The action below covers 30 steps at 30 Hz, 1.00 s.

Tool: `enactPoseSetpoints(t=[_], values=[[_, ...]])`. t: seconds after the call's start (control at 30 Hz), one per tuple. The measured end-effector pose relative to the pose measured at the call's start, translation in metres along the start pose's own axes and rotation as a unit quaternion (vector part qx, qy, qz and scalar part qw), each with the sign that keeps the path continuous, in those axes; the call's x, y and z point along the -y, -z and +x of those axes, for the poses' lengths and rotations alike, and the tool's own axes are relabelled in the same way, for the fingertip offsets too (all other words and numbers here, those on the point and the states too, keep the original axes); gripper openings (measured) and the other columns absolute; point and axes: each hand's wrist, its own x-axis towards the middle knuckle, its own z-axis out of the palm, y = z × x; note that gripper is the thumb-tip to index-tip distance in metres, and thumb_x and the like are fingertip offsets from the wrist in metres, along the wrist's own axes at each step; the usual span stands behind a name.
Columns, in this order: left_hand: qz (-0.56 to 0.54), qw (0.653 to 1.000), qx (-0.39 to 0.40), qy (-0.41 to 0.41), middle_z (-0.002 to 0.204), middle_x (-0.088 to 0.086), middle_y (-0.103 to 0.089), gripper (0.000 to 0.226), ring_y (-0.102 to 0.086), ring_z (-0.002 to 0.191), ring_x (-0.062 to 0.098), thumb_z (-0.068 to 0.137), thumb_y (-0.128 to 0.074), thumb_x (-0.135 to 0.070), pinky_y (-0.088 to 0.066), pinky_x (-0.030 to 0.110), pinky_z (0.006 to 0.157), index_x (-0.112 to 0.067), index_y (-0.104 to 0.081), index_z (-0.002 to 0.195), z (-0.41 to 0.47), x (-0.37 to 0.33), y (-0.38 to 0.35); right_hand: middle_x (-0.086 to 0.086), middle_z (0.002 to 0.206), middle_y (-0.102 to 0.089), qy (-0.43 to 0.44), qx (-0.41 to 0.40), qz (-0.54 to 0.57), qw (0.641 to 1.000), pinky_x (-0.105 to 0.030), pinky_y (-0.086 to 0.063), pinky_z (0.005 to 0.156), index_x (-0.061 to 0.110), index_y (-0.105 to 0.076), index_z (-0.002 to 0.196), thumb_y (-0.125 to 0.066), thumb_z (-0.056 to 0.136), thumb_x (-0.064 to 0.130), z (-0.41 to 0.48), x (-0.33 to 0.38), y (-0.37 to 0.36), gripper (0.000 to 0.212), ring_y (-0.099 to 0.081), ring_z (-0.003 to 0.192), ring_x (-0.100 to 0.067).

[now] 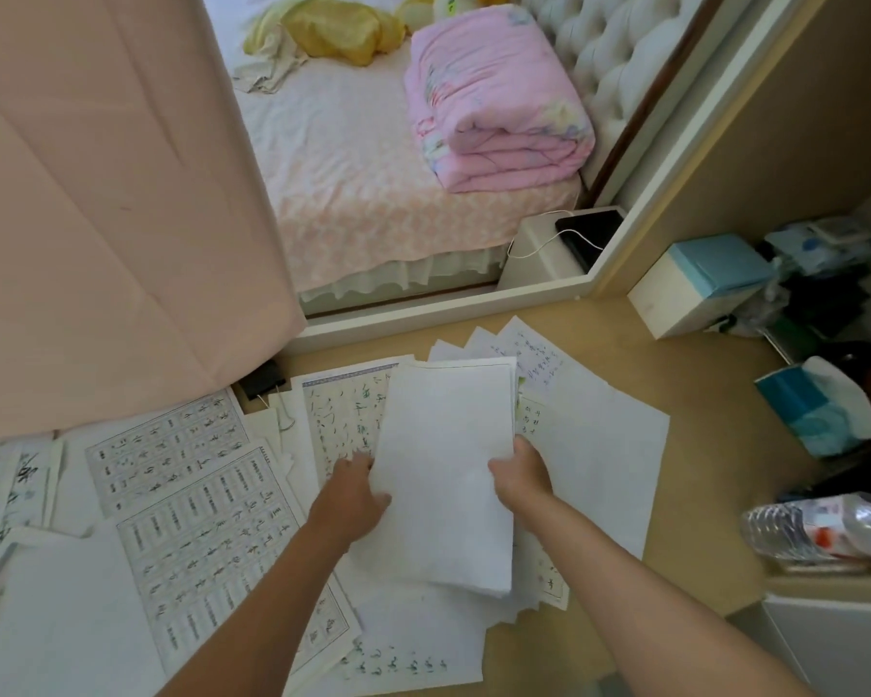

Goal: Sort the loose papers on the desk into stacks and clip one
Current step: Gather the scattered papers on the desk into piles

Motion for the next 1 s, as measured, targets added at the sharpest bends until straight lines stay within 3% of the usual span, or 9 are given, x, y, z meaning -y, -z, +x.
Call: enactPoseSetpoints(t=[0.13, 0.23, 0.33, 0.43, 0.53, 0.63, 0.8, 0.87, 1.0], values=[[0.055, 0.982, -0.167, -0.068, 0.137, 0.008, -0.047, 0.062, -0.044, 0.124, 0.025, 0.084, -0.071, -0.020, -0.045, 0.039, 0.102, -0.017, -0.044, 0.140, -0.014, -0.029, -0.010, 0.001, 0.110, -0.062, 0.058, 0.093, -0.067, 0.992, -0.031, -0.050, 0.082, 0.021, -0.052, 0.115, -0.052, 0.093, 0.019, 0.004, -0.012, 0.019, 0.022, -0.060, 0.095, -0.018], [0.107, 0.977, -0.069, -0.174, 0.151, 0.000, -0.037, 0.066, -0.033, 0.138, 0.021, 0.087, -0.067, -0.029, -0.036, 0.039, 0.111, -0.026, -0.038, 0.146, -0.022, -0.065, -0.028, -0.001, 0.130, -0.054, 0.092, 0.124, -0.120, 0.981, -0.036, -0.046, 0.098, 0.022, -0.043, 0.137, -0.055, 0.094, 0.029, 0.013, -0.023, 0.042, 0.045, -0.055, 0.115, -0.021], [0.214, 0.956, 0.082, -0.182, 0.161, 0.001, -0.019, 0.070, -0.018, 0.146, 0.025, 0.091, -0.061, -0.037, -0.031, 0.045, 0.114, -0.027, -0.027, 0.152, -0.023, -0.093, -0.053, -0.006, 0.146, -0.036, 0.138, 0.032, -0.263, 0.954, -0.040, -0.036, 0.109, 0.021, -0.034, 0.148, -0.051, 0.094, 0.027, 0.034, -0.040, 0.081, 0.057, -0.038, 0.133, -0.027], [0.278, 0.947, 0.058, -0.149, 0.158, 0.007, -0.024, 0.062, -0.025, 0.142, 0.030, 0.093, -0.055, -0.036, -0.032, 0.044, 0.110, -0.019, -0.032, 0.148, -0.017, -0.121, -0.074, -0.005, 0.152, -0.027, 0.138, -0.011, -0.352, 0.926, -0.045, -0.031, 0.110, 0.027, -0.036, 0.145, -0.050, 0.091, 0.031, 0.054, -0.068, 0.126, 0.057, -0.026, 0.139, -0.028], [0.228, 0.957, 0.021, -0.178, 0.153, 0.003, -0.032, 0.059, -0.032, 0.137, 0.026, 0.094, -0.053, -0.033, -0.037, 0.040, 0.107, -0.019, -0.033, 0.147, -0.010, -0.154, -0.098, -0.008, 0.162, -0.003, 0.085, -0.009, -0.398, 0.914, -0.057, -0.021, 0.113, 0.036, -0.020, 0.149, -0.049, 0.089, 0.049, 0.069, -0.102, 0.154, 0.068, -0.004, 0.148, -0.033], [0.187, 0.965, 0.069, -0.170, 0.159, 0.006, -0.023, 0.069, -0.023, 0.144, 0.027, 0.094, -0.055, -0.032, -0.033, 0.042, 0.114, -0.014, -0.023, 0.152, -0.003, -0.182, -0.124, -0.003, 0.164, 0.016, 0.083, 0.019, -0.402, 0.912, -0.063, -0.008, 0.115, 0.042, -0.004, 0.153, -0.042, 0.092, 0.057, 0.075, -0.129, 0.166, 0.073, 0.012, 0.150, -0.031], [0.217, 0.959, 0.072, -0.165, 0.164, 0.011, -0.003, 0.089, -0.005, 0.151, 0.030, 0.091, -0.059, -0.037, -0.015, 0.044, 0.121, -0.012, -0.003, 0.156, -0.003, -0.212, -0.167, -0.005, 0.164, 0.012, 0.075, -0.046, -0.374, 0.923, -0.060, -0.008, 0.118, 0.038, -0.013, 0.153, -0.038, 0.094, 0.058, 0.083, -0.153, 0.187, 0.067, 0.009, 0.151, -0.031], [0.156, 0.978, 0.057, -0.129, 0.164, 0.009, -0.005, 0.095, -0.006, 0.151, 0.029, 0.087, -0.063, -0.041, -0.014, 0.045, 0.122, -0.013, -0.002, 0.156, -0.006, -0.225, -0.182, -0.006, 0.164, 0.012, 0.073, -0.046, -0.356, 0.931, -0.058, -0.008, 0.119, 0.036, -0.016, 0.152, -0.039, 0.094, 0.056, 0.087, -0.156, 0.193, 0.066, 0.010, 0.151, -0.031], [-0.023, 0.999, 0.011, -0.033, 0.157, 0.007, -0.019, 0.099, -0.019, 0.144, 0.029, 0.080, -0.074, -0.036, -0.027, 0.045, 0.115, -0.012, -0.012, 0.154, -0.008, -0.252, -0.193, -0.004, 0.165, 0.011, 0.082, -0.043, -0.312, 0.945, -0.056, -0.004, 0.120, 0.033, -0.018, 0.152, -0.043, 0.093, 0.054, 0.088, -0.157, 0.195, 0.068, 0.012, 0.151, -0.029]])
